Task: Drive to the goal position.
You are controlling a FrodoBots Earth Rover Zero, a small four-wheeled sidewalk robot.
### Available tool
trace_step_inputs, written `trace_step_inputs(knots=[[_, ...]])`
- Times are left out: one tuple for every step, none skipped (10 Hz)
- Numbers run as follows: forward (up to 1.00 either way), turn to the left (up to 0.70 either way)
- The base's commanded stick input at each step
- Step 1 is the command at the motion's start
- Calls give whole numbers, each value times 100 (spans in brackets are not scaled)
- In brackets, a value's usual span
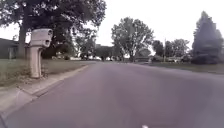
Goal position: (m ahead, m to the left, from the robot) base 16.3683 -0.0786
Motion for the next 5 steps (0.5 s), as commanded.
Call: trace_step_inputs(knots=[[100,0],[100,0],[100,0],[100,0],[100,0]])
